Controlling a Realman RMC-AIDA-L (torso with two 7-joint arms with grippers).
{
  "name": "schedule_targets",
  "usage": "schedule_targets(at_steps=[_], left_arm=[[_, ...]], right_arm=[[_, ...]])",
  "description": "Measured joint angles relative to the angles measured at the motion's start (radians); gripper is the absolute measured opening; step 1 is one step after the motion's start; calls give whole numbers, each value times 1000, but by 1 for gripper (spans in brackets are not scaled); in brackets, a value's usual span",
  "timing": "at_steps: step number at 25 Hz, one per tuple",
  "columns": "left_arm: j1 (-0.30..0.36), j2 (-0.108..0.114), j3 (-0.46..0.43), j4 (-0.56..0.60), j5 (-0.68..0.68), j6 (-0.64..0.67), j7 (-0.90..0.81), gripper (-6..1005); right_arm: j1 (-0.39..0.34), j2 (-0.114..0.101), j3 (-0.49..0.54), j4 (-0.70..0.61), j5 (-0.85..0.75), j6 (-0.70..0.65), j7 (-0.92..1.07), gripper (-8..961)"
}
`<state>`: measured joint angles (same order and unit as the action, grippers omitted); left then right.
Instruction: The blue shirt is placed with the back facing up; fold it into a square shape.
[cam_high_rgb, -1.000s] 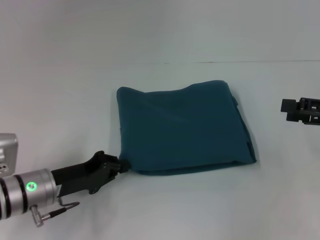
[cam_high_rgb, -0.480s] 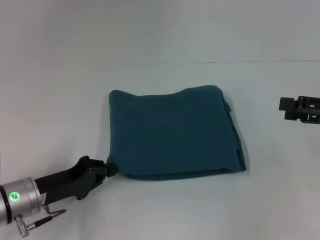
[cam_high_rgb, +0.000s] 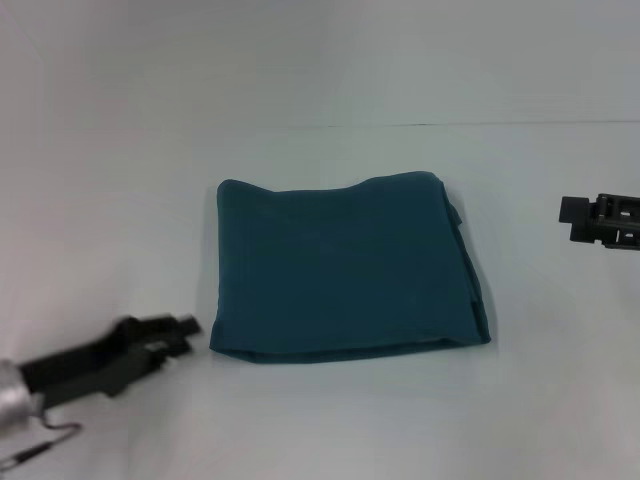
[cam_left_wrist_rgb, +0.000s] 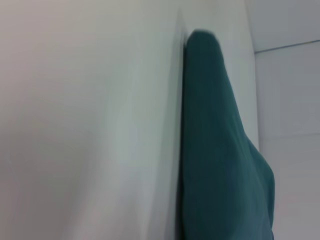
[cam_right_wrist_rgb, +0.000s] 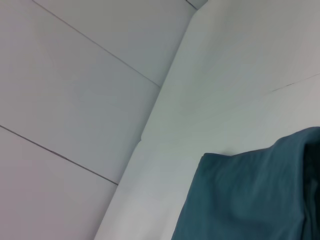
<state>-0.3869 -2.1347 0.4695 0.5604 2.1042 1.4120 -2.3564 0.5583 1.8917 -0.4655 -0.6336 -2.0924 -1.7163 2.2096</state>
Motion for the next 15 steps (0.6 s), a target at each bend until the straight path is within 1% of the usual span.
schedule_targets(at_steps=[2,4,7,8,10,12,15], left_arm=[[25,-3,-15,75,-21,36,48,286],[34,-3,-9,143,-29,93,172,368],[4,19,45,182,34,194,400,509],[-14,27,57,192,63,224,444,556],[-53,41,65,213,102,273,478,597],[-88,54,68,224,109,304,485,638],[-135,72,89,233,109,351,498,700]], right_arm=[[-2,-2,-2,-3,-1,0,-3,879],[-3,-3,-7,-8,-11,2,-18,879],[-2,-5,-15,-15,-75,19,-77,879],[0,-6,-20,-20,-104,23,-99,879],[5,-8,-50,-40,-165,26,-158,879],[8,-1,-87,-68,-190,25,-213,879],[22,25,-110,-101,-183,23,-255,879]])
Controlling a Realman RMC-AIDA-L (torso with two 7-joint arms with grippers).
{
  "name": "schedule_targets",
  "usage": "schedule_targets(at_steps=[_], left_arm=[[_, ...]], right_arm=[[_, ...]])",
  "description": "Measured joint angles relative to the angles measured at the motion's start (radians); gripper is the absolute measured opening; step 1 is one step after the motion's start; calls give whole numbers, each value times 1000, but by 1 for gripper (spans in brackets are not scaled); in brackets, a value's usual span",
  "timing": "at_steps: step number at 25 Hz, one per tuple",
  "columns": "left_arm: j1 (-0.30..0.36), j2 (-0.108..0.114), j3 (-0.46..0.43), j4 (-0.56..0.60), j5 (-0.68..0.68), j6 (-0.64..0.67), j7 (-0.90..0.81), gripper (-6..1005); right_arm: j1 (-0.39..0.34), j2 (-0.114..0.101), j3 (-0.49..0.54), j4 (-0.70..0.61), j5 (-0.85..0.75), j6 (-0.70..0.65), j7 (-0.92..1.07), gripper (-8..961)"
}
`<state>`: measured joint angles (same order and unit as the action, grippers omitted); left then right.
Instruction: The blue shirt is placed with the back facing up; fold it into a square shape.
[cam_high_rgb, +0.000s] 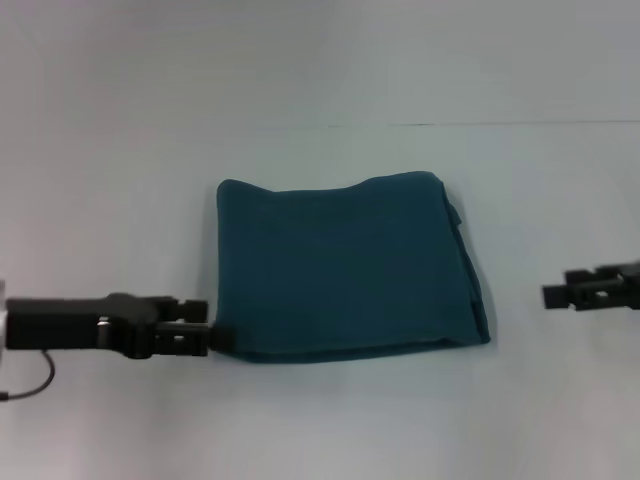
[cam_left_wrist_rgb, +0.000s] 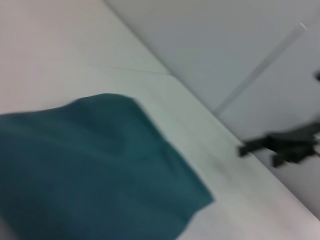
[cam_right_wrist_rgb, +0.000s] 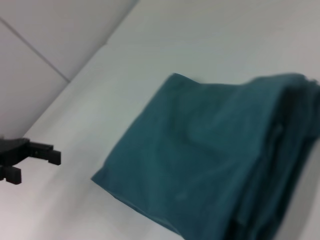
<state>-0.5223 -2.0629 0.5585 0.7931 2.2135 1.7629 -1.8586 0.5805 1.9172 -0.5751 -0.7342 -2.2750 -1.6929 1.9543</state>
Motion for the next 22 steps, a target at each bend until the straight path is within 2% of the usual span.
schedule_targets(at_steps=[5,9,10,16,22], left_arm=[[-80,18,111,6,6,18,1,812],[-131,19,192,8,13,1,-2,931],[-141,19,205,9,13,-5,-3,961],[-175,10,223,10,14,-78,-2,950],[-174,-14,226,24,14,-185,-6,948]], right_arm=[[50,61,-64,-57,3,49,-14,879],[101,96,-122,-69,3,84,-29,879],[112,101,-137,-70,2,92,-34,879],[153,119,-164,-70,6,127,-38,879],[127,129,-170,-83,6,180,-32,879]])
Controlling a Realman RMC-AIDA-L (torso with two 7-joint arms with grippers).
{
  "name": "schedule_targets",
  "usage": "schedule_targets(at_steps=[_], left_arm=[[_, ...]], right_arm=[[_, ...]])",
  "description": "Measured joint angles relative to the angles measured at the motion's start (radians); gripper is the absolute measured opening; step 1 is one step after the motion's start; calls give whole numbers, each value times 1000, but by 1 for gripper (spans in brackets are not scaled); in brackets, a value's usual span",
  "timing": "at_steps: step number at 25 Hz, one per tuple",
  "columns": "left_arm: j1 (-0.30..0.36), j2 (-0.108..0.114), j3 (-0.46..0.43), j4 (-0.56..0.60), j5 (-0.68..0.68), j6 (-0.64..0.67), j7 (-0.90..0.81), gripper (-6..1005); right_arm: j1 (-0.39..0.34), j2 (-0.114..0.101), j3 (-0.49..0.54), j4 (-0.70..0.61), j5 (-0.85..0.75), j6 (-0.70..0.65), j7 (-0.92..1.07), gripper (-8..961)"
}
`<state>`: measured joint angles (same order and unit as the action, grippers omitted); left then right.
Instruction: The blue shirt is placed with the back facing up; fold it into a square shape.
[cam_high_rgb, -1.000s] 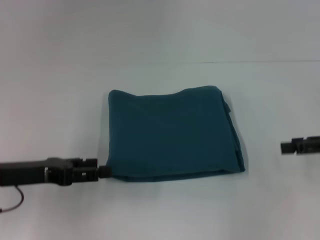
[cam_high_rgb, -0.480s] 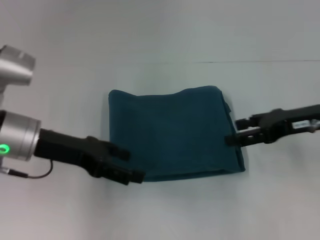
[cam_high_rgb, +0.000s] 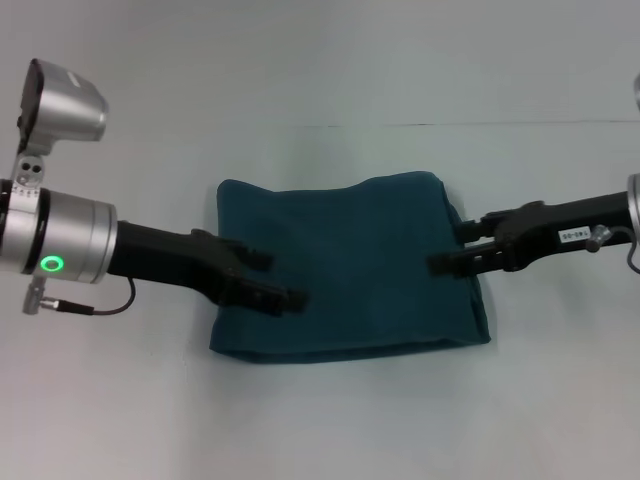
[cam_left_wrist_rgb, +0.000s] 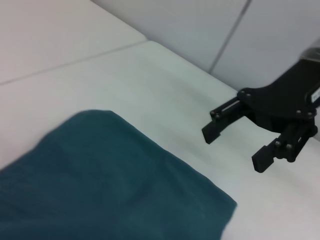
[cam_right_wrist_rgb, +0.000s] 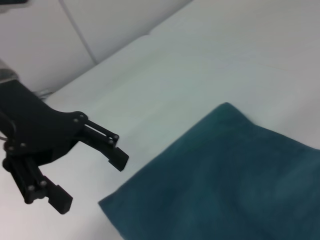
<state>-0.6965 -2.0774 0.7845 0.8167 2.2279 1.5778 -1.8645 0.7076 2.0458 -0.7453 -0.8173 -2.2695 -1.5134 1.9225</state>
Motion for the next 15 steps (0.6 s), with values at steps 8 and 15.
schedule_targets(at_steps=[8,15], left_arm=[[15,-6,2,4,1,-11,6,948],[40,-23,-7,13,-8,-46,11,948]], right_arm=[[-37,0,9,2,27,-10,-13,879],[-63,0,12,13,84,33,-35,879]])
